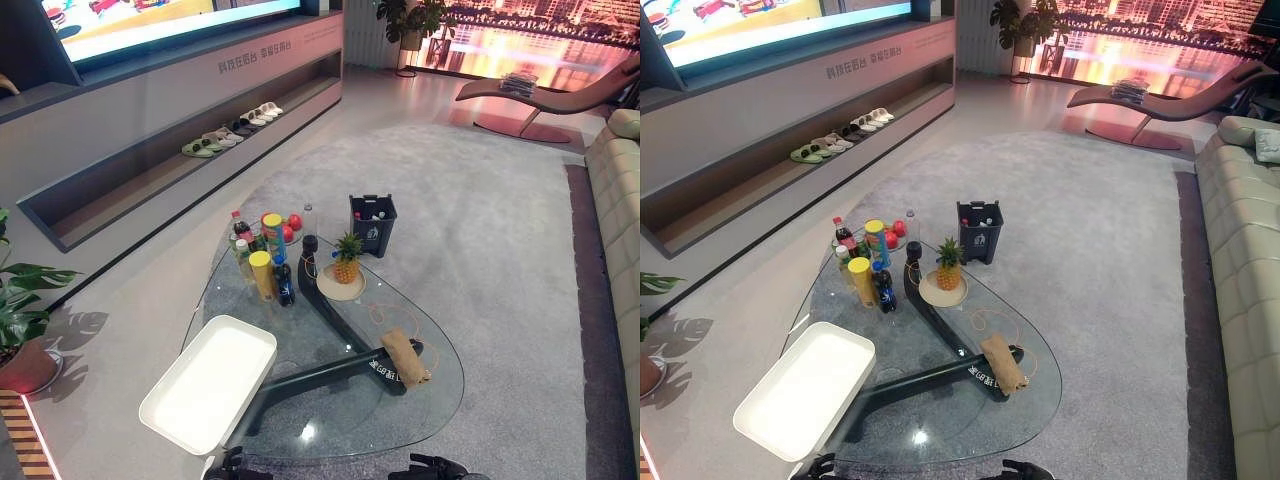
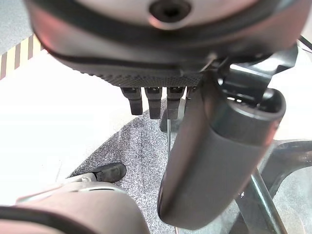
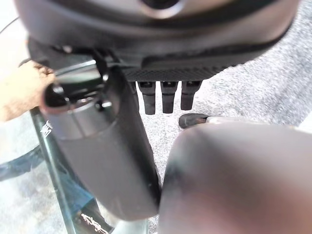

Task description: Wipe the table with a cloth and put it in the basket.

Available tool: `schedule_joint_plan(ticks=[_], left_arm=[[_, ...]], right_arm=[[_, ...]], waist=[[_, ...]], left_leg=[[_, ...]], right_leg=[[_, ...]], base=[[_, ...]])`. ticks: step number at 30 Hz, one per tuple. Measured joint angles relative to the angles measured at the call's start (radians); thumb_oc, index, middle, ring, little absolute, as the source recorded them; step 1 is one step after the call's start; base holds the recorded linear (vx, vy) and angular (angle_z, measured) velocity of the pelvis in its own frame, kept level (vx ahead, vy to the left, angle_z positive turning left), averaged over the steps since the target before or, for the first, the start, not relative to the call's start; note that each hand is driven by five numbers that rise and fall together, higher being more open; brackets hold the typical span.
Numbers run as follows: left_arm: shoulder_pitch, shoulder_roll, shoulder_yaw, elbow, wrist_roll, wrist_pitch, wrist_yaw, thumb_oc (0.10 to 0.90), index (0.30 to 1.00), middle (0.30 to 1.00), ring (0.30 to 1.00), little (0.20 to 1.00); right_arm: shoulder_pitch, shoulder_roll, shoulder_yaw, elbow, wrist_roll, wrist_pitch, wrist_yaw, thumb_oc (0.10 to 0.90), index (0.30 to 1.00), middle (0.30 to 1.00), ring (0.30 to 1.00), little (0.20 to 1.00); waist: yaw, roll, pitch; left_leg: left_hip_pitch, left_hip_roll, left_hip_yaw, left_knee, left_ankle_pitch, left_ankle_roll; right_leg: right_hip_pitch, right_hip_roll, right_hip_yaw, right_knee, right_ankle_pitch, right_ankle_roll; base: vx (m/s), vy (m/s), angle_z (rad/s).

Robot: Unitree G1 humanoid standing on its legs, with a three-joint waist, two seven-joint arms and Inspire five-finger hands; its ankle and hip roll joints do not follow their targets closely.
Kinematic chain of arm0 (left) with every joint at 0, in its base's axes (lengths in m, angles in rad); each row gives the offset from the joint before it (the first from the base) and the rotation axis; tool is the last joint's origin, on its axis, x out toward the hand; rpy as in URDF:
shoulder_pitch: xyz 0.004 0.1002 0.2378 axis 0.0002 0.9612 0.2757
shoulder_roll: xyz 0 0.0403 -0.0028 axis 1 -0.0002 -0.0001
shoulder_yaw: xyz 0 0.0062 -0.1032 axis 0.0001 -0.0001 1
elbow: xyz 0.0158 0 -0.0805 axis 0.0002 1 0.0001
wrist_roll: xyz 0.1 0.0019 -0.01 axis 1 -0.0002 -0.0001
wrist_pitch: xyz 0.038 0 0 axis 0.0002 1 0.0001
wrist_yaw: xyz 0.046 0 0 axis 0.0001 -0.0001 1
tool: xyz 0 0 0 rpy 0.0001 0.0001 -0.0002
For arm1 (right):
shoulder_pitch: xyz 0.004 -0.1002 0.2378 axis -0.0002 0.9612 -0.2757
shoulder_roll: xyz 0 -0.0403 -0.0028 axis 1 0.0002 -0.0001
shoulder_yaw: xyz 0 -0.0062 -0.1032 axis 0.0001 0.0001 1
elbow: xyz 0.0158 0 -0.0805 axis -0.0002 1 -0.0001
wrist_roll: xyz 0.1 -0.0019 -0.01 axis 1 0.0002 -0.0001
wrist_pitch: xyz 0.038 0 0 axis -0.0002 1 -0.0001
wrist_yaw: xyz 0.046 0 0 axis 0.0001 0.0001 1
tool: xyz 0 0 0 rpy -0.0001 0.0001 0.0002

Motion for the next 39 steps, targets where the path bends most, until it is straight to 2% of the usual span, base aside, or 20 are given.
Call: schedule_joint_plan(ticks=[10, 12, 17, 20, 23, 26, 28, 32, 35, 39], left_arm=[[0.0, -0.001, 0.003, 0.009, 0.069, 0.0, 0.018, 0.8, 0.9, 0.9, 0.9, 0.9], [-0.012, 0.002, -0.002, 0.008, 0.069, 0.001, 0.019, 0.8, 0.9, 0.9, 0.9, 0.9], [-0.014, 0.021, -0.002, -0.014, 0.068, 0.008, 0.049, 0.8, 0.9, 0.9, 0.9, 0.9], [-0.025, 0.033, -0.001, -0.05, 0.063, 0.009, 0.068, 0.8, 0.9, 0.9, 0.9, 0.9], [-0.063, 0.039, -0.012, -0.058, 0.033, 0.006, 0.091, 0.8, 0.9, 0.9, 0.9, 0.9], [-0.099, 0.042, -0.013, -0.054, -0.004, 0.003, 0.095, 0.8, 0.9, 0.9, 0.9, 0.9], [-0.126, 0.042, -0.012, -0.054, -0.013, -0.004, 0.106, 0.8, 0.9, 0.9, 0.9, 0.9], [-0.181, 0.037, -0.016, -0.071, -0.033, -0.021, 0.114, 0.8, 0.9, 0.9, 0.9, 0.9], [-0.226, 0.027, -0.019, -0.082, -0.033, -0.038, 0.126, 0.8, 0.9, 0.9, 0.9, 0.9], [-0.28, 0.021, -0.024, -0.103, -0.053, -0.049, 0.127, 0.8, 0.9, 0.9, 0.9, 0.9]], right_arm=[[0.017, -0.004, 0.016, -0.021, 0.005, -0.1, -0.003, 0.8, 0.9, 0.9, 0.9, 0.9], [0.017, -0.016, 0.038, -0.074, 0.016, -0.12, -0.004, 0.8, 0.9, 0.9, 0.9, 0.9], [0.033, -0.041, 0.092, -0.383, 0.061, -0.093, -0.083, 0.8, 0.9, 0.9, 0.9, 0.9], [0.032, -0.068, 0.112, -0.672, 0.065, -0.055, -0.201, 0.8, 0.9, 0.9, 0.9, 0.9], [-0.003, -0.086, 0.113, -0.831, 0.06, -0.068, -0.312, 0.8, 0.9, 0.9, 0.9, 0.9], [-0.054, -0.095, 0.108, -0.858, 0.038, -0.095, -0.4, 0.8, 0.9, 0.9, 0.9, 0.9], [-0.088, -0.109, 0.102, -0.863, 0.018, -0.096, -0.465, 0.8, 0.9, 0.9, 0.9, 0.9], [-0.149, -0.138, 0.083, -0.882, -0.018, -0.094, -0.578, 0.8, 0.9, 0.9, 0.9, 0.9], [-0.24, -0.151, 0.06, -0.883, -0.027, -0.07, -0.667, 0.8, 0.9, 0.9, 0.9, 0.9], [-0.352, -0.187, 0.054, -0.926, -0.081, 0.016, -0.79, 0.8, 0.9, 0.9, 0.9, 0.9]], waist=[[0.004, -0.006, -0.001], [0.006, -0.008, 0.006], [0.002, -0.031, 0.057], [-0.006, -0.041, 0.112], [-0.017, -0.044, 0.184], [-0.03, -0.044, 0.24], [-0.029, -0.042, 0.297], [-0.03, -0.032, 0.357], [-0.029, -0.024, 0.417], [-0.028, 0.005, 0.45]], left_leg=[[-0.013, 0.0, 0.002, 0.001, 0.0, 0.0], [-0.035, 0.0, 0.001, 0.001, 0.004, 0.0], [-0.054, 0.002, 0.002, 0.003, 0.01, -0.002], [-0.091, -0.005, 0.005, 0.004, 0.021, 0.002], [-0.143, -0.012, 0.007, 0.02, 0.026, 0.007], [-0.176, -0.019, 0.016, 0.021, 0.036, 0.019], [-0.179, -0.024, 0.026, 0.02, 0.037, 0.021], [-0.25, -0.034, 0.025, 0.043, 0.043, 0.028], [-0.288, -0.041, 0.024, 0.063, 0.045, 0.029], [-0.372, -0.04, 0.019, 0.106, 0.044, 0.029]], right_leg=[[-0.013, 0.001, 0.0, 0.0, 0.001, 0.002], [-0.036, 0.001, 0.001, 0.0, 0.01, 0.001], [-0.054, 0.005, 0.002, 0.002, 0.018, -0.001], [-0.094, 0.008, 0.005, 0.007, 0.038, 0.001], [-0.14, 0.004, 0.008, 0.025, 0.049, 0.01], [-0.181, -0.006, 0.015, 0.037, 0.057, 0.02], [-0.189, -0.013, 0.028, 0.037, 0.063, 0.025], [-0.25, -0.023, 0.028, 0.04, 0.077, 0.031], [-0.279, -0.027, 0.027, 0.04, 0.086, 0.031], [-0.355, -0.029, 0.025, 0.073, 0.086, 0.03]], base=[[0.02, -0.006, -0.01], [-0.03, -0.04, -0.02], [-0.07, -0.062, -0.01], [-0.14, -0.003, -0.03], [-0.17, 0.052, -0.02], [-0.09, 0.029, -0.07], [-0.13, 0.025, -0.13], [-0.1, 0.021, 0.02], [-0.09, 0.024, 0.02], [-0.06, 0.028, 0.04]])
